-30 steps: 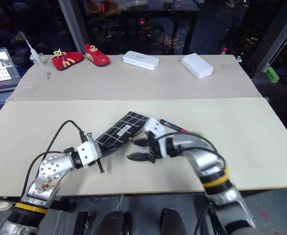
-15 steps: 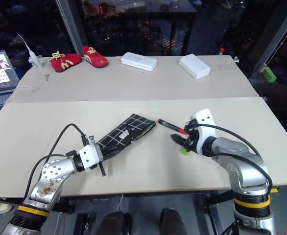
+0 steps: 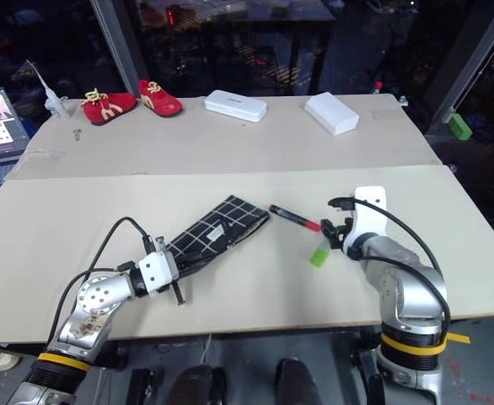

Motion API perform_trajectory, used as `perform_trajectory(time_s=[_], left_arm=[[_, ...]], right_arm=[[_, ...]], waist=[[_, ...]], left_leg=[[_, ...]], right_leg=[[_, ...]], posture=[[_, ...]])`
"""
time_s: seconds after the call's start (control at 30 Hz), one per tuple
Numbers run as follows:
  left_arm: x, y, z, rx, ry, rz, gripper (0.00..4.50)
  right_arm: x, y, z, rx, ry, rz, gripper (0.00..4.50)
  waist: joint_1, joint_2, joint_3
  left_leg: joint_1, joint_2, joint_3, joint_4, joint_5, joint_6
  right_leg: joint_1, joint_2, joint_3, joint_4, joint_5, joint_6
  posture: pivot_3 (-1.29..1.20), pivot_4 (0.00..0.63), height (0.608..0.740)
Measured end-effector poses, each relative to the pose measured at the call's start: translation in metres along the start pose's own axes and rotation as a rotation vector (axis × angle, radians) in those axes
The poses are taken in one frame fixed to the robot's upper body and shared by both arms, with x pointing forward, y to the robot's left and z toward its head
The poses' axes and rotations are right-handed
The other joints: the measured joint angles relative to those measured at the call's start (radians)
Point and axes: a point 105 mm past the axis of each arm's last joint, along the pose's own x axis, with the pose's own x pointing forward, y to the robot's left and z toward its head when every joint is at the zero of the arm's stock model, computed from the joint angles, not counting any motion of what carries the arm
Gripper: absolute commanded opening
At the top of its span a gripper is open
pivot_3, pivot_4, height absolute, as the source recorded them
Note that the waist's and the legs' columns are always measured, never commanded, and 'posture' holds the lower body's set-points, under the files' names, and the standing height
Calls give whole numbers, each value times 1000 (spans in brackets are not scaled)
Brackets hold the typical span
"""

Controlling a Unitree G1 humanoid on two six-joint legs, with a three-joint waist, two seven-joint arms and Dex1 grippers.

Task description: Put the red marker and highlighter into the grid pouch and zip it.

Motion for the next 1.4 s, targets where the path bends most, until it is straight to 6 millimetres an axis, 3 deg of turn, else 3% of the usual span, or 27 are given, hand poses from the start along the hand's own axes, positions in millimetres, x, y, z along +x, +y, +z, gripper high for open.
perform_trajectory(time_s=[0.2, 0.43, 0.63, 0.9, 1.1, 1.4], left_arm=[[1, 0, -1, -11, -4, 17, 0], [2, -3, -2, -26, -8, 29, 0], [4, -8, -3, -51, -14, 44, 0], [5, -10, -2, -64, -18, 72, 0], [2, -3, 2, -59, -20, 106, 0], [-8, 6, -1, -48, 12, 134, 0]], right_arm=[[-4, 2, -9, -17, 40, -31, 3372], [-11, 6, -5, -72, 30, -31, 3372], [-14, 29, -34, -33, 120, -18, 3372], [-14, -1, -39, 1, 149, -179, 3372], [-10, 8, -47, 61, 181, -169, 3372], [-5, 4, -49, 66, 177, -185, 3372]], waist=[[1, 0, 0], [-3, 0, 0], [-2, 0, 0], [0, 0, 0], [-5, 0, 0], [-4, -2, -1]], left_leg=[[0, 0, 0, 0, 0, 0], [0, 0, -1, 0, 0, 0], [0, 0, -1, 0, 0, 0], [0, 0, -1, 0, 0, 0], [0, 0, -1, 0, 0, 0], [6, 1, -1, -1, 0, 0]], right_leg=[[0, 0, 0, 0, 0, 0], [0, 1, 0, 0, 0, 0], [-1, 0, 0, 0, 0, 0], [0, 0, 0, 0, 0, 0], [-1, 1, 0, 0, 0, 0], [6, 0, 0, -2, -1, 1]], posture=[[0, 150, 740], [0, 150, 740], [0, 150, 740], [0, 150, 740], [0, 150, 740], [0, 150, 740]])
